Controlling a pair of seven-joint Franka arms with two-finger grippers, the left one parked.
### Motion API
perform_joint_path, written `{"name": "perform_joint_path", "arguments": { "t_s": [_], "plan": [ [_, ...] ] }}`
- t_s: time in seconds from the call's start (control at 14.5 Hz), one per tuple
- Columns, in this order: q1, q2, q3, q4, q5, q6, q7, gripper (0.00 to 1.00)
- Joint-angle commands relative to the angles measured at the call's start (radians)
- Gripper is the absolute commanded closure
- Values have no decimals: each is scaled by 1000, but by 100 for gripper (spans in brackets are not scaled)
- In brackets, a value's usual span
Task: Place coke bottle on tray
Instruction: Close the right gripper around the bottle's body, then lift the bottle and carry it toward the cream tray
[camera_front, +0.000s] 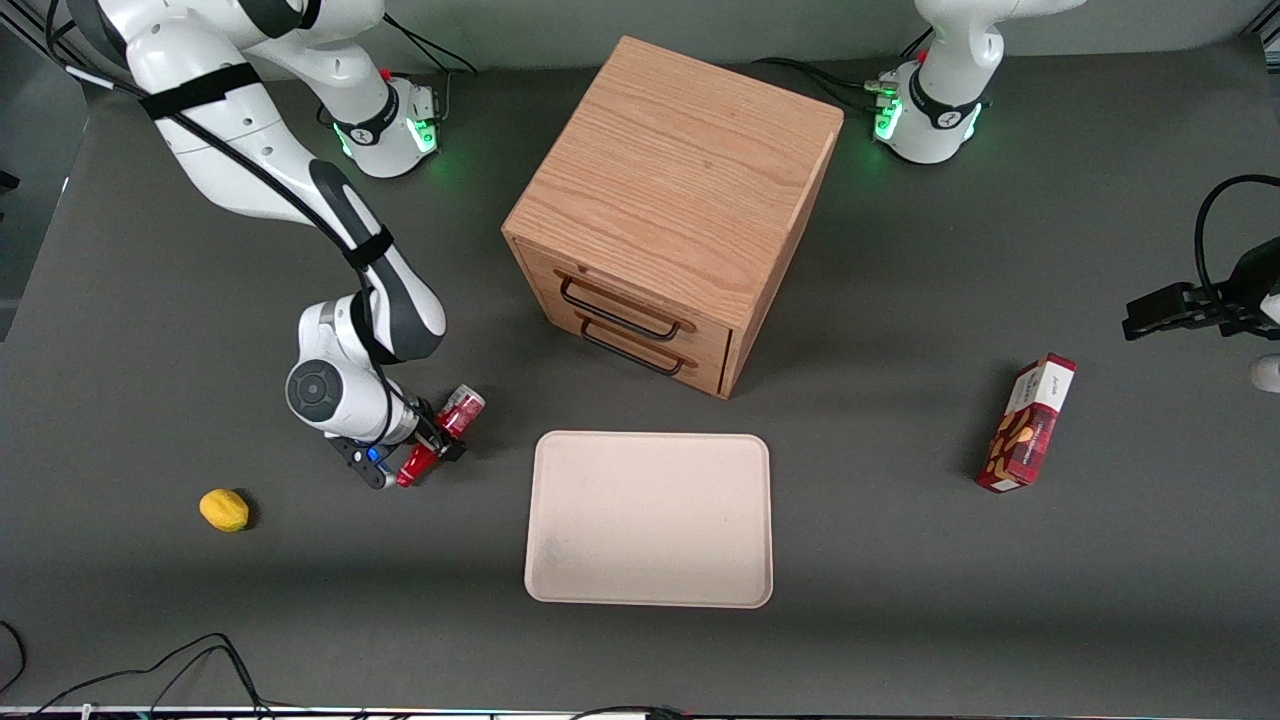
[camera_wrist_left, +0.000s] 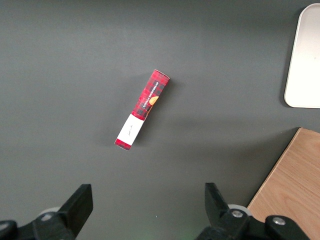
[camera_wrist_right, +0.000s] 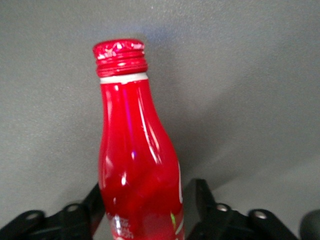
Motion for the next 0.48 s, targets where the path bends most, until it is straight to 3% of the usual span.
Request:
{"name": "perform_joint_path", "arguments": {
  "t_s": [0.0,0.28,0.41],
  "plan": [
    [19,-11,3,-3,-36,9,24,100],
    [19,-53,11,3,-36,-19,-2,100],
    [17,-121,18,50,-38,-141,-104,100]
  ]
}}
